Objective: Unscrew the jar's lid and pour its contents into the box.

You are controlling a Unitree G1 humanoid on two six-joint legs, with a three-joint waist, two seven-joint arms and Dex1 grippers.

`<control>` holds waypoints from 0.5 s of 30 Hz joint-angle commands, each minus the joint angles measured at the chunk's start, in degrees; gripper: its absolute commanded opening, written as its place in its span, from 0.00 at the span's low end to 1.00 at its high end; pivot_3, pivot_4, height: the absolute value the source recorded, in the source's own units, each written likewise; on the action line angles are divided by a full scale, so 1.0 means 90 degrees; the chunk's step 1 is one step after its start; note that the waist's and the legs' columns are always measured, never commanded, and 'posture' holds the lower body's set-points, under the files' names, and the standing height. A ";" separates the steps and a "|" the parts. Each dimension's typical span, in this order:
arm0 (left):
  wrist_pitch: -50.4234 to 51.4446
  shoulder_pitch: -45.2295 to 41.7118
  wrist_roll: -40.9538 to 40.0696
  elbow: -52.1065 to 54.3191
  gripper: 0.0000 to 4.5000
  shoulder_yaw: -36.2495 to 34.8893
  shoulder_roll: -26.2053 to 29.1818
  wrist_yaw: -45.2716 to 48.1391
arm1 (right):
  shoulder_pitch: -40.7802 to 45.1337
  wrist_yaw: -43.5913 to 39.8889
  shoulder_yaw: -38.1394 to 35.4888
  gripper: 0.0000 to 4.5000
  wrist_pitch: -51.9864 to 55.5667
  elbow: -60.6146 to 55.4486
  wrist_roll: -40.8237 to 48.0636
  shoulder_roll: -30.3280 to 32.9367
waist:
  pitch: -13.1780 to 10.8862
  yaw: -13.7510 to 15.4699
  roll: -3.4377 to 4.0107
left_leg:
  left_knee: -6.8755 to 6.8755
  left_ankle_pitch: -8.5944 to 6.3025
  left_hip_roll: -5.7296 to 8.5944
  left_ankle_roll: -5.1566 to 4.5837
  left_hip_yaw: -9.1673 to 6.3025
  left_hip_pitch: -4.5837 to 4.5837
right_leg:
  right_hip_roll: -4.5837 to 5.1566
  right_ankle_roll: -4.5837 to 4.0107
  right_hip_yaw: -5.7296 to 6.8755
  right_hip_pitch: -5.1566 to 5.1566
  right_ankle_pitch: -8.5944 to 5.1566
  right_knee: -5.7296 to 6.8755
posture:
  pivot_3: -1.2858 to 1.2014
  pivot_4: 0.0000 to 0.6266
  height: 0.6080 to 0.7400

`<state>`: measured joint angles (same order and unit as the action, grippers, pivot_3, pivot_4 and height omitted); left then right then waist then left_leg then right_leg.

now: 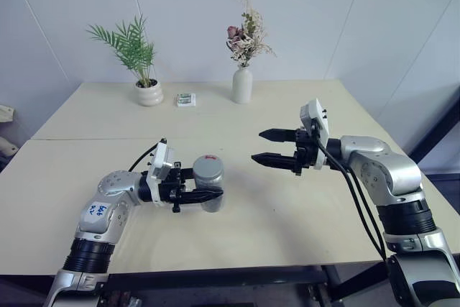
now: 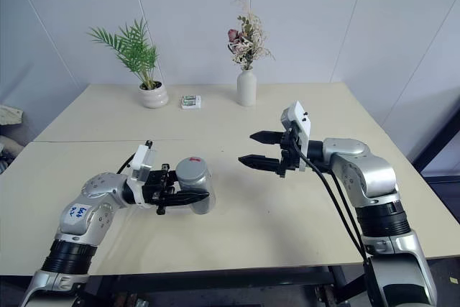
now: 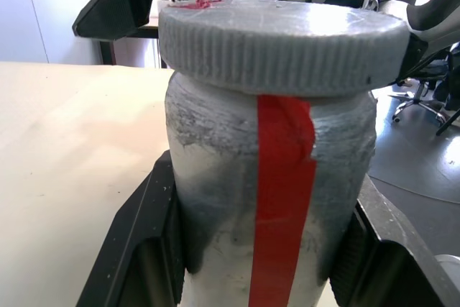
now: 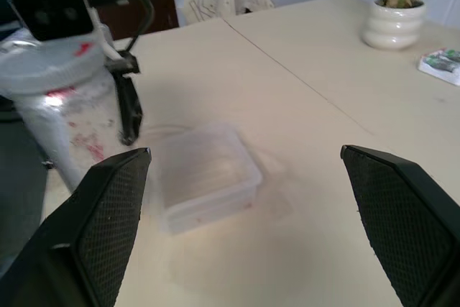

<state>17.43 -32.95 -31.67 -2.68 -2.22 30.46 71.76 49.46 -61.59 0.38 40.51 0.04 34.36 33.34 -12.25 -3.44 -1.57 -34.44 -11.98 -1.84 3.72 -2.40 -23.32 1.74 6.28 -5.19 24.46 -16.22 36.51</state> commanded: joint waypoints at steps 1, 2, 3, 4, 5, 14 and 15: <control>-0.0120 0.0004 -0.0073 0.0139 0.45 -0.0120 0.0037 0.0001 | 0.0114 0.0227 -0.0225 0.99 0.0430 -0.0771 0.0630 -0.0245 | 0.0000 0.0000 0.0000 | 0.0000 0.0000 0.0000 0.0000 0.0000 0.0000 | 0.0000 0.0000 0.0000 0.0000 0.0000 0.0000 | 0.52 0.24 1.00; -0.0122 0.0001 -0.0065 0.0133 0.45 -0.0118 0.0033 -0.0011 | 0.0129 0.0368 -0.0189 0.99 0.0541 -0.0950 0.0733 -0.0383 | 0.0000 -0.0001 0.0000 | 0.0000 0.0000 0.0000 0.0000 0.0000 0.0000 | 0.0000 0.0000 0.0000 0.0000 0.0000 0.0000 | 0.52 0.24 1.00; -0.0123 -0.0002 -0.0059 0.0128 0.45 -0.0116 0.0030 -0.0019 | 0.0136 0.0475 -0.0167 0.99 0.0626 -0.1081 0.0806 -0.0479 | 0.0000 -0.0001 0.0000 | 0.0000 0.0000 -0.0001 0.0000 0.0000 0.0001 | 0.0000 0.0000 0.0000 0.0000 0.0000 0.0002 | 0.52 0.24 1.00; -0.0127 -0.0008 -0.0050 0.0118 0.45 -0.0113 0.0025 -0.0032 | 0.0146 0.0594 -0.0111 0.99 0.0694 -0.1205 0.0839 -0.0586 | 0.0000 0.0002 0.0000 | -0.0001 0.0000 -0.0001 0.0000 0.0000 0.0001 | 0.0000 0.0000 0.0000 0.0000 0.0000 0.0003 | 0.52 0.24 1.00; -0.0124 -0.0014 -0.0050 0.0114 0.45 -0.0114 0.0024 -0.0039 | 0.0161 0.0684 -0.0043 0.99 0.0722 -0.1298 0.0838 -0.0679 | 0.0000 0.0010 0.0000 | -0.0002 0.0000 -0.0001 0.0000 0.0000 0.0000 | 0.0000 0.0000 0.0000 0.0000 0.0000 0.0004 | 0.52 0.24 1.00; -0.0116 -0.0078 0.0003 0.0092 0.45 -0.0079 -0.0013 -0.0202 | 0.0524 0.1408 0.0823 0.99 0.0725 -0.1587 0.0279 -0.1252 | 0.0000 0.0014 0.0000 | -0.0011 0.0000 -0.0001 0.0000 0.0001 -0.0003 | 0.0000 0.0000 -0.0002 -0.0001 0.0000 0.0002 | 0.52 0.24 1.00; -0.0110 -0.0078 0.0000 0.0098 0.45 -0.0077 -0.0012 -0.0211 | 0.0565 0.1473 0.0878 0.99 0.0753 -0.1579 0.0242 -0.1304 | 0.0000 0.0005 0.0000 | -0.0012 0.0000 -0.0001 0.0000 0.0001 -0.0003 | 0.0000 0.0000 -0.0003 0.0000 0.0000 0.0002 | 0.52 0.24 1.00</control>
<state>17.28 -32.98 -31.50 -2.97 -2.23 30.23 70.12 52.78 -49.26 8.02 47.66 -11.66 36.88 22.13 -12.25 -3.40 -1.56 -34.54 -11.98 -1.84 3.72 -2.38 -23.35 1.74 6.28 -5.22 24.47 -16.21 36.54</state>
